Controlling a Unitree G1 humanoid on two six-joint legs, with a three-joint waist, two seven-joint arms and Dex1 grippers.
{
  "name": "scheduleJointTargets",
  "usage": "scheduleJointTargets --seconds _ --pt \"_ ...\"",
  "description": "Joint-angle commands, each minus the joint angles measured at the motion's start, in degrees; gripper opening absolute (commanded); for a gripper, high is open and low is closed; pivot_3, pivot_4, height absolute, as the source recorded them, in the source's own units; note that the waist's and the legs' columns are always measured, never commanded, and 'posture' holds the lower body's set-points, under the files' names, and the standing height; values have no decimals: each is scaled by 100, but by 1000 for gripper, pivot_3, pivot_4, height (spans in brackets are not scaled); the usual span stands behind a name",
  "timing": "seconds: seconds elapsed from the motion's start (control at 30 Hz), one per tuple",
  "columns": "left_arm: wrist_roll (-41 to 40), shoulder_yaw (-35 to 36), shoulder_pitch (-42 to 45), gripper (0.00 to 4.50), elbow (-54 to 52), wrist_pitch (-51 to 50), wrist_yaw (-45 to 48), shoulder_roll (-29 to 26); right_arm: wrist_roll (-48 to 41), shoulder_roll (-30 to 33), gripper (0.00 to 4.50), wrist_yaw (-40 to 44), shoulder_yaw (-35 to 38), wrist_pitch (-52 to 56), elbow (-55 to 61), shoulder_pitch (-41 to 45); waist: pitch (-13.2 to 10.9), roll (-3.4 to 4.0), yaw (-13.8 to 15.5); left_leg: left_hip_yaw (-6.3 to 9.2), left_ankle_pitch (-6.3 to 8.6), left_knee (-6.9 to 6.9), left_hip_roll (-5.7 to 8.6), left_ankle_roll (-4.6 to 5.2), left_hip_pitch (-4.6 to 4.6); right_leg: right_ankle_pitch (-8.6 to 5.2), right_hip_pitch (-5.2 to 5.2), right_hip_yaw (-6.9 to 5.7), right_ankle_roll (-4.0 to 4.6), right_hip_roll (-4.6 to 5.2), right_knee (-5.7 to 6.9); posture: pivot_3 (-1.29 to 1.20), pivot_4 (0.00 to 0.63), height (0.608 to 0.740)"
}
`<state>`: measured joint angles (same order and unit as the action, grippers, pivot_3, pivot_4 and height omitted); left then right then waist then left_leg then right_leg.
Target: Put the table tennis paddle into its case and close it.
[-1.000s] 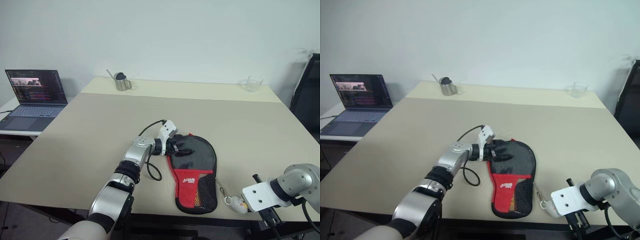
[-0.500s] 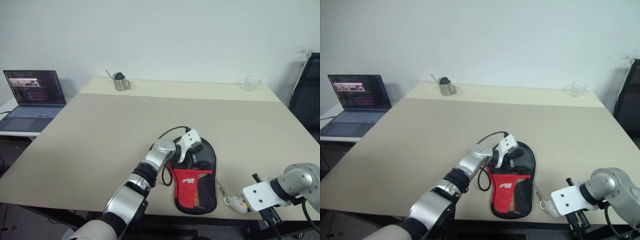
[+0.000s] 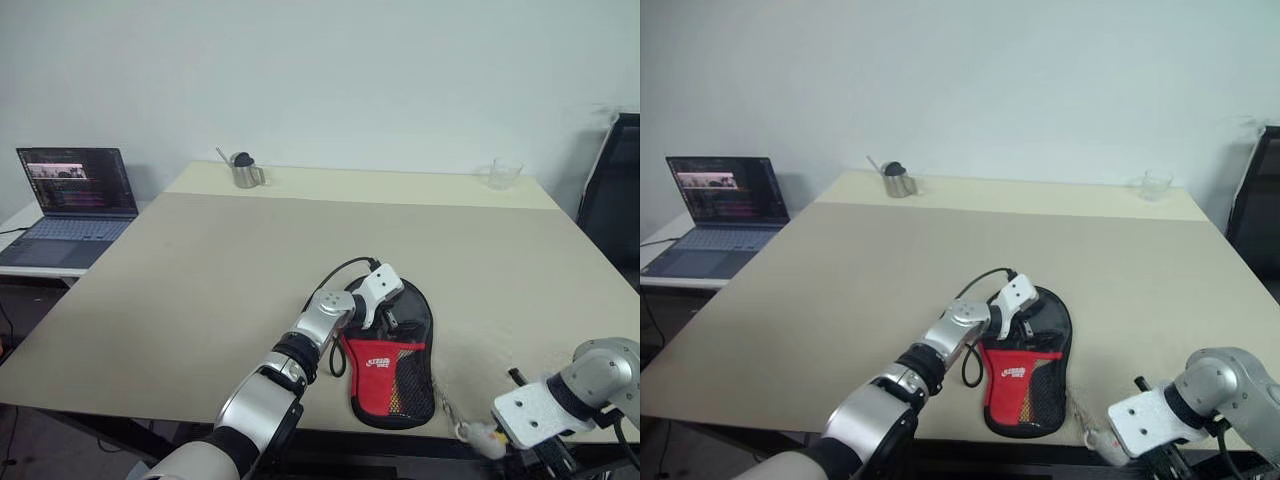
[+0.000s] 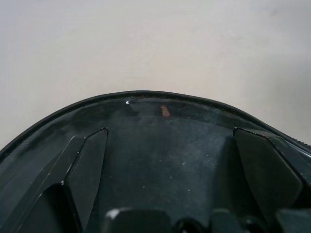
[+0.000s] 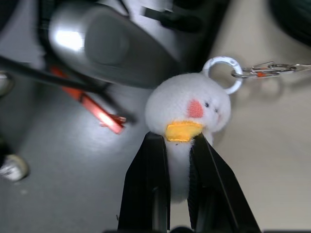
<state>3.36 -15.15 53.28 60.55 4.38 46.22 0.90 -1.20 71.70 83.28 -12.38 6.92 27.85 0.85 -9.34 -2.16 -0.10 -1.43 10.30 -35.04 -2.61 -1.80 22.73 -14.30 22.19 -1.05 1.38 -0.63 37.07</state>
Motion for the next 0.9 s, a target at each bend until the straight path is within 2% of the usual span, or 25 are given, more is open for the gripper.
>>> scheduleJointTargets --seconds 0.03,0.17,0.43,0.47,0.53,0.8,0.83,0.9 --pt "225 -37 -163 4500 403 -101 -154 -54 -313 167 68 281 72 -45 487 -63 1 1 0 -2 -2 0 1 4 0 1 0 2 -2 1 0 0 150 740" --pt "245 -61 -186 4500 419 -85 -179 -57 -336 211 64 395 -74 -155 624 -70 1 1 -1 -1 4 -1 1 -7 0 1 1 1 -2 1 -1 0 150 740" --pt "212 -60 -214 4500 307 -13 -24 -114 -213 -131 64 299 -305 -194 14 604 0 0 -2 -2 6 -1 0 -11 0 1 1 0 -2 3 -5 0 150 740" --pt "205 -60 -215 4500 294 -3 16 -120 -176 -170 799 286 -336 -187 -41 651 0 0 -2 -2 6 -1 1 -11 1 1 2 1 -2 3 -5 0 150 740" --pt "207 -47 -199 4500 308 -11 -25 -119 -92 -203 1370 247 -380 -253 -144 646 0 -1 -2 -1 5 0 0 -9 1 1 2 0 -2 3 -5 0 150 740" --pt "192 -25 -173 4500 312 -31 -29 -108 0 -386 4206 167 -422 -491 -563 739 0 -1 -4 -3 2 0 0 -4 2 1 4 1 -2 3 -5 0 150 740" --pt "183 -19 -184 4500 288 -35 10 -114 -26 -411 4484 170 -396 -471 -612 778 0 0 -6 -3 2 0 0 -4 2 1 4 1 -2 3 -5 0 150 740" --pt "153 -1 -227 4500 201 -42 100 -144 -8 -455 4484 85 -296 -497 -835 884 -1 -1 -9 -5 3 0 0 -4 2 1 5 3 -2 3 -5 0 150 740"
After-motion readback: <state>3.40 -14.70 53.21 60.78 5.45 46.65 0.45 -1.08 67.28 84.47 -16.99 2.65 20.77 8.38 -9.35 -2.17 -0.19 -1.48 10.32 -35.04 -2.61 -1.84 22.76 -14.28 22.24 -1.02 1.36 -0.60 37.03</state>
